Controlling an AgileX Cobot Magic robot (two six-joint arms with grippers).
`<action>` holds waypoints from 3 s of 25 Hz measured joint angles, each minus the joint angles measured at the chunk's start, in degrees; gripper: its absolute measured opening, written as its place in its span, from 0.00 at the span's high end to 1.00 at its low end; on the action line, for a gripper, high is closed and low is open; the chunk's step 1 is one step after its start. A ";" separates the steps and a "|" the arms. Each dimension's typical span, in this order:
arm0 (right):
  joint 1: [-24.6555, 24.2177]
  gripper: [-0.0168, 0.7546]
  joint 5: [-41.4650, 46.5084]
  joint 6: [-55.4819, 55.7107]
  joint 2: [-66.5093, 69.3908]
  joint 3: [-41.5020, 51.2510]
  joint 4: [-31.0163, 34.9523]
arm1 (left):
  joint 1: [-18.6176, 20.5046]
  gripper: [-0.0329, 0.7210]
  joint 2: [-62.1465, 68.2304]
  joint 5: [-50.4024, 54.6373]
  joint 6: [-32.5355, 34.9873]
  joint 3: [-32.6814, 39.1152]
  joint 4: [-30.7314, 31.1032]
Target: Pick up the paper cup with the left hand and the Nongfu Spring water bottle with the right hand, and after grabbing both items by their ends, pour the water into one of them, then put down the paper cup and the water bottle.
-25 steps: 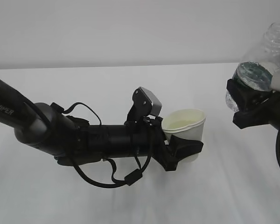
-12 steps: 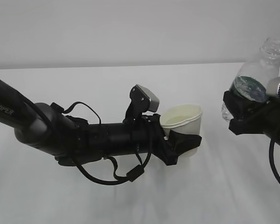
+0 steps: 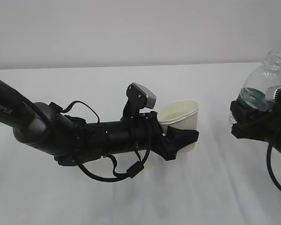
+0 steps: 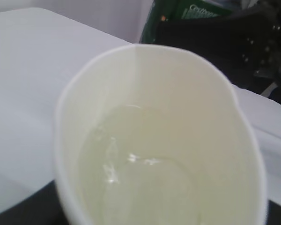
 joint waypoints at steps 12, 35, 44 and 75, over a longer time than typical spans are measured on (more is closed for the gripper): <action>0.00 0.44 0.00 -1.31 5.95 -5.14 1.26 | 0.98 0.39 0.00 0.00 0.47 0.00 -0.46; 0.00 0.44 -0.13 -1.72 21.09 -21.12 3.79 | 0.98 0.39 0.00 -0.23 4.47 0.00 -5.08; 0.00 0.44 -0.25 -1.72 25.58 -25.43 3.79 | 0.98 0.39 0.00 -0.31 4.57 0.00 -5.08; 0.00 0.44 -1.67 -1.72 28.34 -27.95 3.60 | 0.98 0.39 0.00 -0.31 5.78 0.00 -5.08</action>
